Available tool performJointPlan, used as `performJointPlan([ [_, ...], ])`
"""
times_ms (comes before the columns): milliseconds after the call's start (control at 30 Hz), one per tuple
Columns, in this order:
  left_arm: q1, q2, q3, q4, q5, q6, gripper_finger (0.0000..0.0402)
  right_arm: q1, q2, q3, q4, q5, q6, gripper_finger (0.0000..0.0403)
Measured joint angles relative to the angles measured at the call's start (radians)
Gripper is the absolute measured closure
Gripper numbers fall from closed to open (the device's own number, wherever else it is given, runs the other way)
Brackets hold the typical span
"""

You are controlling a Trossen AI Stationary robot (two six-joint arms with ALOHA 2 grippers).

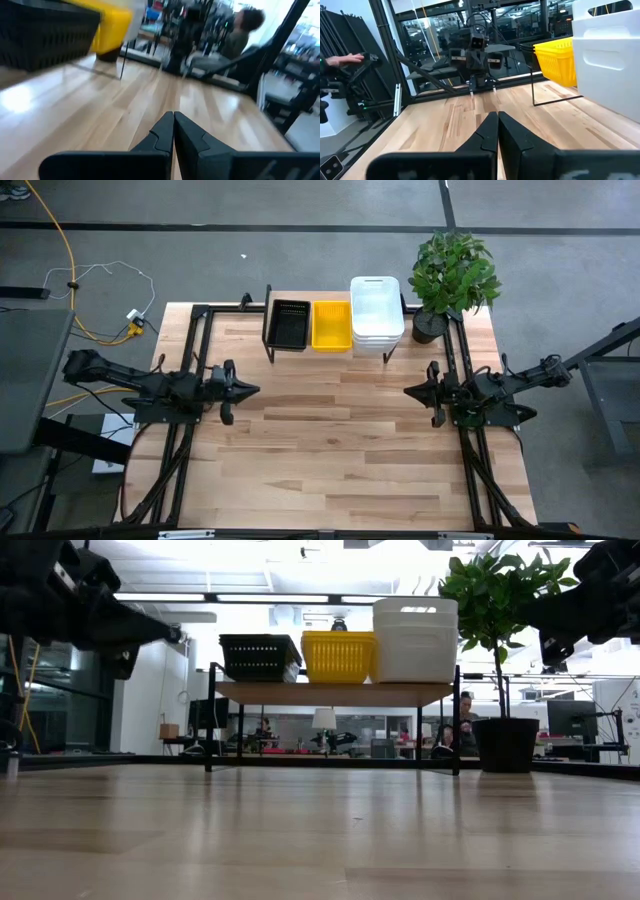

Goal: Stack baskets on shelf by color
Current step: Return to Home Position

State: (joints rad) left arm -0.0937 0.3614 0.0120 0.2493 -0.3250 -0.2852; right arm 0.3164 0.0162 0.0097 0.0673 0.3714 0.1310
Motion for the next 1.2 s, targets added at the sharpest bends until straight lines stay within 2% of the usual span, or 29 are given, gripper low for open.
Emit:
performJointPlan([
  [200,0.0,-0.189,0.001,-0.025,0.0,0.0,0.0401,0.0,-0.014,0.0,0.0,0.0,0.0,0.0402],
  [400,0.01,-0.36,0.001,-0.2,-0.002,-0.001,0.0401,0.0,-0.016,-0.001,0.001,0.0,0.0,0.0402],
  [1200,0.013,-0.351,0.0,-0.193,0.004,0.0,0.0401,0.0,-0.005,-0.001,0.001,0.0,0.0,0.0402],
])
